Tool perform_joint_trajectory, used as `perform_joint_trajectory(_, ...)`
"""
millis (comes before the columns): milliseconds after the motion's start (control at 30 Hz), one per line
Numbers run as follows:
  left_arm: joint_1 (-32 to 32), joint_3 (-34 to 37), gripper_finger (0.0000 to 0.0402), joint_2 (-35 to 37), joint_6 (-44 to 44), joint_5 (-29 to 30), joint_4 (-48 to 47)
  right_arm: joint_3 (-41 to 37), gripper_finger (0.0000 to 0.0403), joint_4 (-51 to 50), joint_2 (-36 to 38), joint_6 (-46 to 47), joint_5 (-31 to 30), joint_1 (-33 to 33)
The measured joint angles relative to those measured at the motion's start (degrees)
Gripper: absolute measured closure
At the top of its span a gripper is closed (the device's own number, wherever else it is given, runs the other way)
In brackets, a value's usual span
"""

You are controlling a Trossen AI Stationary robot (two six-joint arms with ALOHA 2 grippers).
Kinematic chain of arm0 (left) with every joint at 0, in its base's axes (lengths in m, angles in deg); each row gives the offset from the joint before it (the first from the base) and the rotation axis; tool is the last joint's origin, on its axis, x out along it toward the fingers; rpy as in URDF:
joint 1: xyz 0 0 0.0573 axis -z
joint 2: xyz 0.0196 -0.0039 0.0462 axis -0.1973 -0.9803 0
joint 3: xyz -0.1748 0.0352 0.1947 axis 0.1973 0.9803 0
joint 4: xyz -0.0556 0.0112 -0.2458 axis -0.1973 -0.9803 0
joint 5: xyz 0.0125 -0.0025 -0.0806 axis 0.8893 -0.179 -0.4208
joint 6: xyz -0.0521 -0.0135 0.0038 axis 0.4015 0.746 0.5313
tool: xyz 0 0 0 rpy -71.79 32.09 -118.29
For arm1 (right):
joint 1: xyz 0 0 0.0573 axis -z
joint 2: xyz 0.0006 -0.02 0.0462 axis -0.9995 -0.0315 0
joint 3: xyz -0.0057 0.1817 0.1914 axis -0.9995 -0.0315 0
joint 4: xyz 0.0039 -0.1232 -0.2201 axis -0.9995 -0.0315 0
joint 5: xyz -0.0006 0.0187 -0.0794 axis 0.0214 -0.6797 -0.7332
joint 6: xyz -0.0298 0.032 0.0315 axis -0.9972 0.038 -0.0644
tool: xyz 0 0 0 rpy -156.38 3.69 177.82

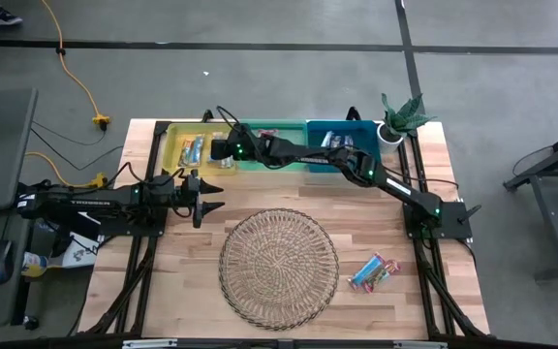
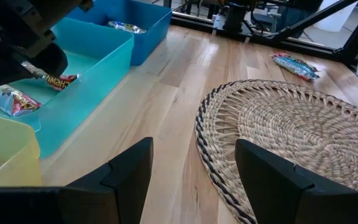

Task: Pick and place Granola Bars by type
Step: Put the red granola bar into the green bin

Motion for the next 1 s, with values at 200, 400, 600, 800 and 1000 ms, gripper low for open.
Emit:
perform_joint_trajectory(200,0.0,0.0,0.0177,0.0,0.0,0.0,0.0,0.0,0.0225,4.0,0.0,-6.5,5.9,0.6)
perform_joint_trajectory(400,0.0,0.0,0.0177,0.0,0.0,0.0,0.0,0.0,0.0227,13.8,0.1,-13.5,16.5,1.3)
perform_joint_trajectory(600,0.0,0.0,0.0177,0.0,0.0,0.0,0.0,0.1,0.023,8.7,3.6,-26.4,23.9,1.9)
perform_joint_trajectory(800,0.0,0.0,0.0177,0.0,0.0,0.0,0.0,0.1,0.0231,-8.9,11.5,-45.9,27.5,1.9)
perform_joint_trajectory(1000,0.0,0.0,0.0177,0.0,0.0,0.0,0.0,0.2,0.0235,-36.6,21.1,-65.9,27.1,0.2)
